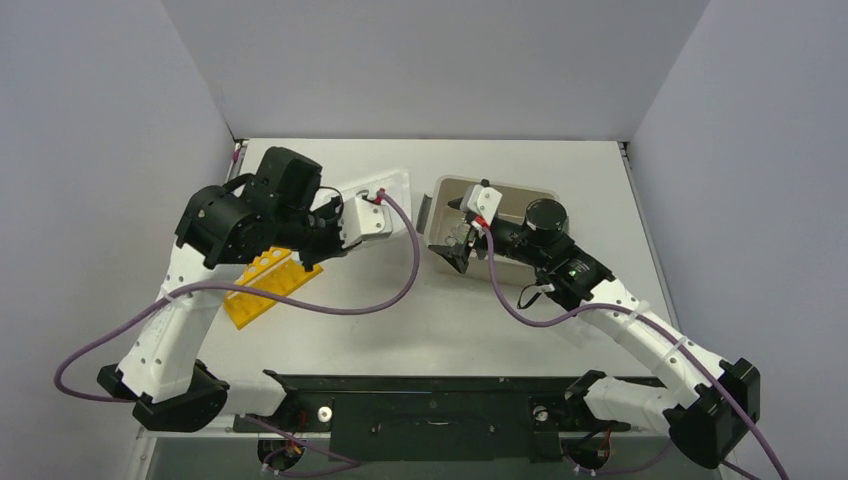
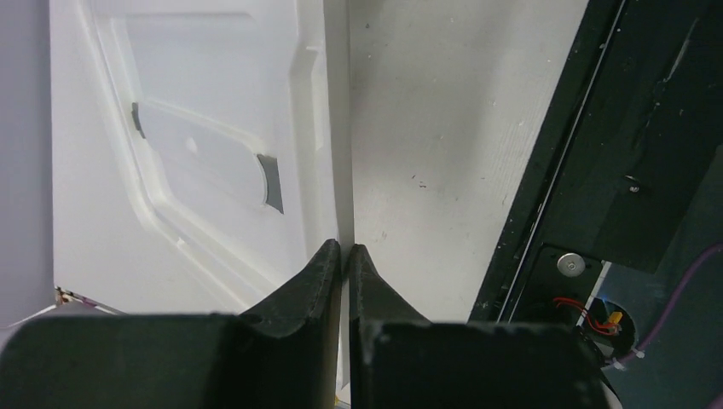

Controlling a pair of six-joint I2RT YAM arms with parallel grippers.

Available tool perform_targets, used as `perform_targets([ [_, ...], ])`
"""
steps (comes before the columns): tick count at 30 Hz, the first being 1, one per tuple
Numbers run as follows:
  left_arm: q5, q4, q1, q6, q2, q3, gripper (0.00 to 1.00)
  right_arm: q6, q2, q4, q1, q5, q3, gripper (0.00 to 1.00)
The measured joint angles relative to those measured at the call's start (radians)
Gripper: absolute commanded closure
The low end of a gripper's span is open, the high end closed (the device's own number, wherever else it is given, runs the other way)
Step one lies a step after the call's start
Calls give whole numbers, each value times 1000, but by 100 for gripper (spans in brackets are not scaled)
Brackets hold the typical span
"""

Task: Organize the chemistry lab equipment
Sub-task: Pick up the storage box lid at the center of the board.

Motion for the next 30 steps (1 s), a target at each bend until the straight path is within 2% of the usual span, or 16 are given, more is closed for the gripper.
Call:
perform_targets([
  [5,31,-30,-23,30,-64,2,100,-83,1,14,61,46,1,16],
  [15,42,-76,-48,47,-73,13,100,-232,6,34,126,145,50,16],
  [24,53,-92,-69,69,-111,3,100,-338,85,-191,142,-45,252,17],
  [30,71,-93,-76,76,-131,3,100,-375,147,-308,163,-124,292,18],
])
